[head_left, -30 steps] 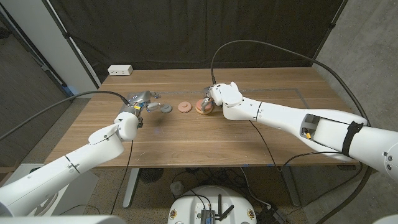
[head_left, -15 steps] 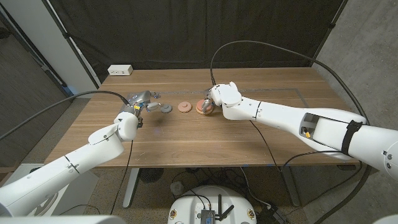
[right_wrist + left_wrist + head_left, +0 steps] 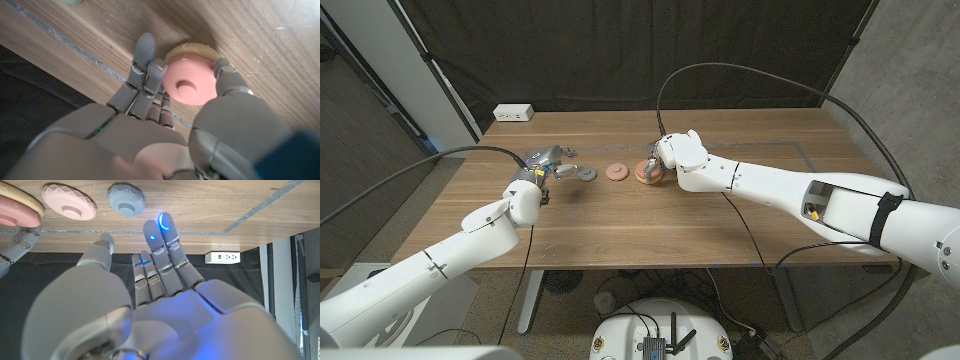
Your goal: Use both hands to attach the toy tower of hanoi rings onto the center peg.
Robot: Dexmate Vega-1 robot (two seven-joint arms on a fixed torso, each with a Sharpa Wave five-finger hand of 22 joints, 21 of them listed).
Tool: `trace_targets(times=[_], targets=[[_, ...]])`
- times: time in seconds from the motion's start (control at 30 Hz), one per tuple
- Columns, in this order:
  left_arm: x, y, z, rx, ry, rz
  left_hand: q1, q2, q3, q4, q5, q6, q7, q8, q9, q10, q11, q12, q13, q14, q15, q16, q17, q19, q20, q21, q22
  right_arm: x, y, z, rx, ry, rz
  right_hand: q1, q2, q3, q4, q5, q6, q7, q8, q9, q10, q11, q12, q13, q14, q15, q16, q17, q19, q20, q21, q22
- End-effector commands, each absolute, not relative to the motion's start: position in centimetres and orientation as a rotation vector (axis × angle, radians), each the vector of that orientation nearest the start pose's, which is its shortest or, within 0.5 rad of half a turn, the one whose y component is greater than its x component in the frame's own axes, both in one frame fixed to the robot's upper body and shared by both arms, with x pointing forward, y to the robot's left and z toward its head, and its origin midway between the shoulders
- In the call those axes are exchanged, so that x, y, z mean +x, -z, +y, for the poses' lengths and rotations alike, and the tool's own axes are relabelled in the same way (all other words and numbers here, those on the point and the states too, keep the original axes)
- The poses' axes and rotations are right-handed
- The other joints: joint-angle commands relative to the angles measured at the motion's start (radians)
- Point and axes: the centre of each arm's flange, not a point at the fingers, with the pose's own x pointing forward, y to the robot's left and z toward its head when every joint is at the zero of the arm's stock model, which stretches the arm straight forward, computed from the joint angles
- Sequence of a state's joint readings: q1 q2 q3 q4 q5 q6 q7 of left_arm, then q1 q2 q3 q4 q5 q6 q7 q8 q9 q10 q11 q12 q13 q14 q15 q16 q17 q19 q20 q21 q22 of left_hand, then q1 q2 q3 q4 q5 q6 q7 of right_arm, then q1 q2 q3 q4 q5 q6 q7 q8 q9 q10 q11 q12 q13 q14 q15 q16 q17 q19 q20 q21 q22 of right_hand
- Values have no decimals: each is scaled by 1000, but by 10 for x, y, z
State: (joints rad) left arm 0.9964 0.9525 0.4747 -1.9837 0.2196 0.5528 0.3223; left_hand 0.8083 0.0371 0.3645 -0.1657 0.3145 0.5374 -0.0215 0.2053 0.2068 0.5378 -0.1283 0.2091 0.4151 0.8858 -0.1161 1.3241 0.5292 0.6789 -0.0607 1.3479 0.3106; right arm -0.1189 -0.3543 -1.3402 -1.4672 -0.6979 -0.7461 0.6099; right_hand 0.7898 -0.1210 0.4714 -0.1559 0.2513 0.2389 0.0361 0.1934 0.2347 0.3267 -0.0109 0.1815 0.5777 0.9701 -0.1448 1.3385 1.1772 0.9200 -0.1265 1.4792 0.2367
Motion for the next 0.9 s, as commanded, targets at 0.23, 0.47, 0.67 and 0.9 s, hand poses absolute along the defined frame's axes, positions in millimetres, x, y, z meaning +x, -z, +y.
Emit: trace_targets(times=[0.23,0.47,0.67,0.9], targets=[[561,6,309,1149,-320,-437,3,5,7,0,6,10,-2,-3,5,12,0,3,5,-2,-103,6,2,-4,-107,16,-3,628,-57,-21,-1807,-161,-163,-1,3,-6,1,-16,17,-6,15,-3,9,-13,14,-12,-2,-75,-13,-4,-6,-91,1,0],[559,8,305,1135,-314,-436,2,4,7,0,6,10,-3,-3,5,11,0,2,5,-3,-103,6,0,-5,-108,22,-6,620,-60,-33,-1739,-124,-206,10,34,0,2,-27,79,-57,43,1,79,-57,39,-17,43,-76,3,16,17,-92,16,0],[552,8,304,1141,-324,-436,1,3,7,0,6,7,-4,-5,5,8,0,0,4,-2,-103,7,1,-7,-108,25,-10,612,-64,-46,-1687,-86,-256,26,42,7,-4,-27,95,-62,51,6,96,-67,45,-12,60,-76,12,24,29,-93,21,0],[548,4,301,1153,-323,-446,-5,-1,6,2,6,-5,11,-9,5,3,7,-1,6,-7,-103,6,1,-15,-108,33,-12,604,-59,-59,-1637,-45,-304,35,49,12,-3,-26,87,-63,50,12,92,-71,40,-10,69,-75,13,27,38,-93,25,-1]])
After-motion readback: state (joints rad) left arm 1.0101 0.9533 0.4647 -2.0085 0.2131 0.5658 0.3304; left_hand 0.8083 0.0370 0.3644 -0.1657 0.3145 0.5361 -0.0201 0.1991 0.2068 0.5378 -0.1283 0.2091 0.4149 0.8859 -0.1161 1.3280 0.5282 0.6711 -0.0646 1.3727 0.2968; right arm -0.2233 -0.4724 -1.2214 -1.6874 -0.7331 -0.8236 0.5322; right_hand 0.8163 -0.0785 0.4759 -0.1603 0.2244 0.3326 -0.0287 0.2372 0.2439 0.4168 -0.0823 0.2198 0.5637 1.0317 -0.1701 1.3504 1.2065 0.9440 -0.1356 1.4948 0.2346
